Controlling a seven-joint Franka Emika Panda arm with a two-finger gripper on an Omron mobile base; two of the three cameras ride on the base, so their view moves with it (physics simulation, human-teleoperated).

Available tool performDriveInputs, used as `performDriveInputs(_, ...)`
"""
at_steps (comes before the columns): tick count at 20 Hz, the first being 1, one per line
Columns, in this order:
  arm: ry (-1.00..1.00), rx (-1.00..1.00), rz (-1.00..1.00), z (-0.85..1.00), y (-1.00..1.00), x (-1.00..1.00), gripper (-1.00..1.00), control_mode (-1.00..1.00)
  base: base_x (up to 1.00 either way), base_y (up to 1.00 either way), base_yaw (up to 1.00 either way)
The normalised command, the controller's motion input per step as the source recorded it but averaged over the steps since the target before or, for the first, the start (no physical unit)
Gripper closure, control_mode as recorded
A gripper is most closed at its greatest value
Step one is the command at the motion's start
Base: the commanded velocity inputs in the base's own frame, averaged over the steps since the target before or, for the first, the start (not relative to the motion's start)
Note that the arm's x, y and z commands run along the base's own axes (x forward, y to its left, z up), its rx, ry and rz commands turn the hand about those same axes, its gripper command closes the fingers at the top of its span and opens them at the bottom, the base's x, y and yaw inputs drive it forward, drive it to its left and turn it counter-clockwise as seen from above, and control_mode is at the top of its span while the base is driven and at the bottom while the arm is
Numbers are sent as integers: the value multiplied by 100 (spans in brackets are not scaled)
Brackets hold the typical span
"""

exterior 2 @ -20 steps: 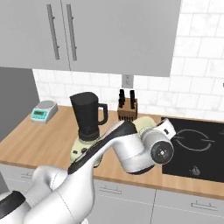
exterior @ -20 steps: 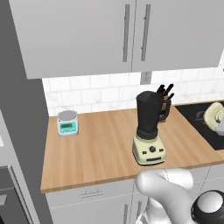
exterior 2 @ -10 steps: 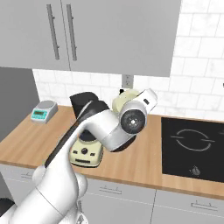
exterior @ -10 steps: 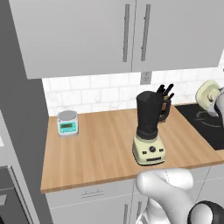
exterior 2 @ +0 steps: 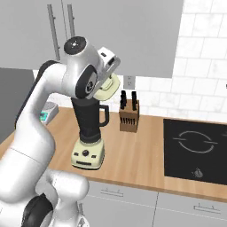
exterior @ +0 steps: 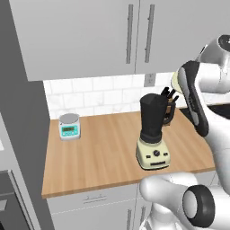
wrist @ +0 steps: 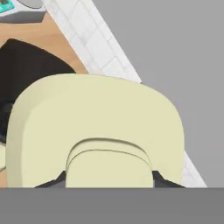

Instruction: Close the lid blender by securely placing the lid on top.

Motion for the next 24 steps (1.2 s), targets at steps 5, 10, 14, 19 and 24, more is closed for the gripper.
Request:
performDriveInputs(5,27,-15,-1,27,46,18,100,-100,0,0,0)
performDriveInputs(10,15,0,0,-28,5,0,100,-100,0,0,0)
performDriveInputs(14,16,3,0,-47,19,0,100,-100,0,0,0)
performDriveInputs(19,8,7,0,-26,32,0,100,-100,0,0,0)
performDriveInputs(24,0,17,0,-34,17,1,100,-100,0,0,0)
